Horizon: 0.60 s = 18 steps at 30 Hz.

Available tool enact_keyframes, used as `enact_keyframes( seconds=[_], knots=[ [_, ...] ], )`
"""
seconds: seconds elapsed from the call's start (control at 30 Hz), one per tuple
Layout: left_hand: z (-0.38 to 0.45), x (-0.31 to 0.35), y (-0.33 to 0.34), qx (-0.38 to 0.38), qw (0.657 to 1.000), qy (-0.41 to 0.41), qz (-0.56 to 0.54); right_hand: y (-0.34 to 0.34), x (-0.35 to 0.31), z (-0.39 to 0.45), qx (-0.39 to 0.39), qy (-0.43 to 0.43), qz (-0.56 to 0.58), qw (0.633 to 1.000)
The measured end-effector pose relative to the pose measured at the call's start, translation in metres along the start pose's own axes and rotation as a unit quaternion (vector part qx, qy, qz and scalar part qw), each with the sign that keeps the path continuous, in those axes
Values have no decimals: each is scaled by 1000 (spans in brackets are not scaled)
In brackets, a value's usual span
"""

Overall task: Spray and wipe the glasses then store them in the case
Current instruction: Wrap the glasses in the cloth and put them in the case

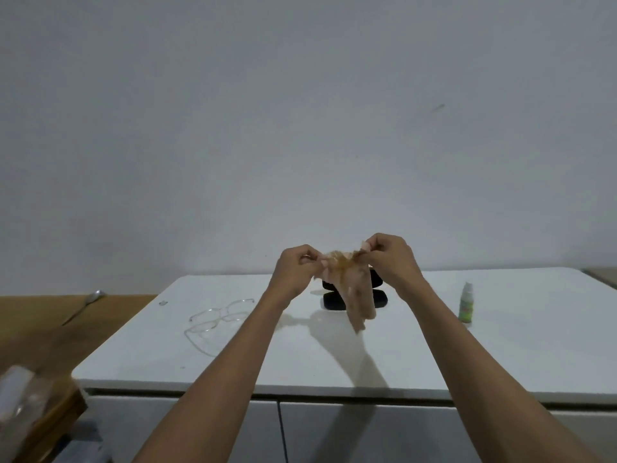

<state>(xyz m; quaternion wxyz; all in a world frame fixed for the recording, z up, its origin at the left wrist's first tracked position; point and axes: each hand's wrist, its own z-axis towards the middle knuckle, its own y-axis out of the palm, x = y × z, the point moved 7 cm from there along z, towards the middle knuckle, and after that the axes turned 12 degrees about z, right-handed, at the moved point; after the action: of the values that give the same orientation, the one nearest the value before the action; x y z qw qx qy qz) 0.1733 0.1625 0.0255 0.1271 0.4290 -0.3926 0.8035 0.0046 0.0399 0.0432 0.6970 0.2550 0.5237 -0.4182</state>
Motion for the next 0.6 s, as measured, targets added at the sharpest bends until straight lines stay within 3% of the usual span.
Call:
enact_keyframes(
  seconds=[0.37,0.6],
  knots=[
    [18,2,5,14,996,5,85,-20,17,3,-32,52,1,998],
    [30,-13,1,38,998,-12,37,-22,40,18,-19,65,28,997]
  ],
)
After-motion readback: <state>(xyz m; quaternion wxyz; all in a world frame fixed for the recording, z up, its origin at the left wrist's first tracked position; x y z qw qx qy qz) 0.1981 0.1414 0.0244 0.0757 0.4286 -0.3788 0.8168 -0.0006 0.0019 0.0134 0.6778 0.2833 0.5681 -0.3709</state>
